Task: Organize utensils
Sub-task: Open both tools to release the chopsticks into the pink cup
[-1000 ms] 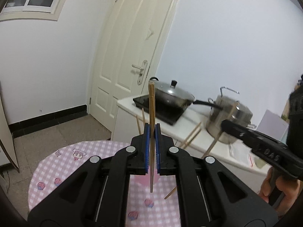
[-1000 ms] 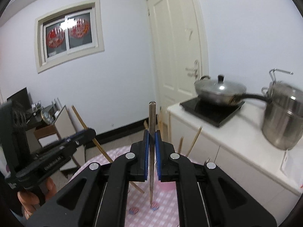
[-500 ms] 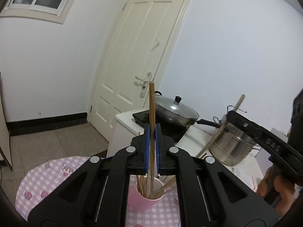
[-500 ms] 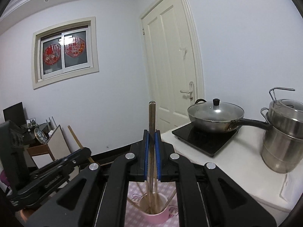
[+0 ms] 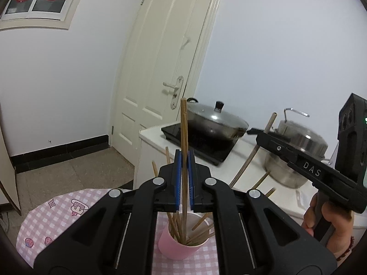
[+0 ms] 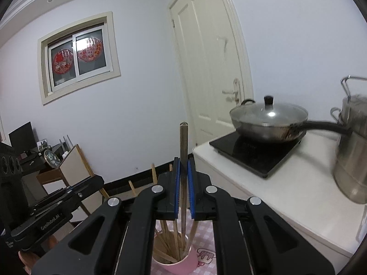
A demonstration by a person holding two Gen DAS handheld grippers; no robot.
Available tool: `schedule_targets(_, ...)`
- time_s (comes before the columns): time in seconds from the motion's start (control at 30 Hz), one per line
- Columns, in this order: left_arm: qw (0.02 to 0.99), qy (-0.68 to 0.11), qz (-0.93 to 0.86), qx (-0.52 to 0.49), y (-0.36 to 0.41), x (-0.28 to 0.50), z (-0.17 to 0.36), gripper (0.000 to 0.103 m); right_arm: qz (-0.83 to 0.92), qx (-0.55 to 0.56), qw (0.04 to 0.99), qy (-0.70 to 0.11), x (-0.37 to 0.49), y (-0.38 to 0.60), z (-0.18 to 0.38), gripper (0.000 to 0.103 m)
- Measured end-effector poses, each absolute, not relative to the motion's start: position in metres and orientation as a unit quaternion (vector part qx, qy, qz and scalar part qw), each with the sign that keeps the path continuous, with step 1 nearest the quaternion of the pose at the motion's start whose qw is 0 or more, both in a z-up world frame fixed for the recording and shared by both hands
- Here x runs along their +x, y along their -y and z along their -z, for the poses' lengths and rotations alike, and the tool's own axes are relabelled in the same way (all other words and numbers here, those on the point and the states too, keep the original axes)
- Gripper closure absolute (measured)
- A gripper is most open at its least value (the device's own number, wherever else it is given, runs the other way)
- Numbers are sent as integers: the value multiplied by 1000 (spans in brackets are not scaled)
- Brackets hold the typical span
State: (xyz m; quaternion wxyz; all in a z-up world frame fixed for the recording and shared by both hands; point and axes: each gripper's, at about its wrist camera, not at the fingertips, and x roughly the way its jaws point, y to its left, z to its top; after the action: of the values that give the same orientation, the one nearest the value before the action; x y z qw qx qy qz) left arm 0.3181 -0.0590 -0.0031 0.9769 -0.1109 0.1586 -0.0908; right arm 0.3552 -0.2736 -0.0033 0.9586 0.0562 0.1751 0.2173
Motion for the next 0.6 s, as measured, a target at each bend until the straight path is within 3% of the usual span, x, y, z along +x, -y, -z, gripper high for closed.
schedule_targets(0.6,965,-225,103,-83,64,341,38,97,-229,60,952,-195,356,270,14,96)
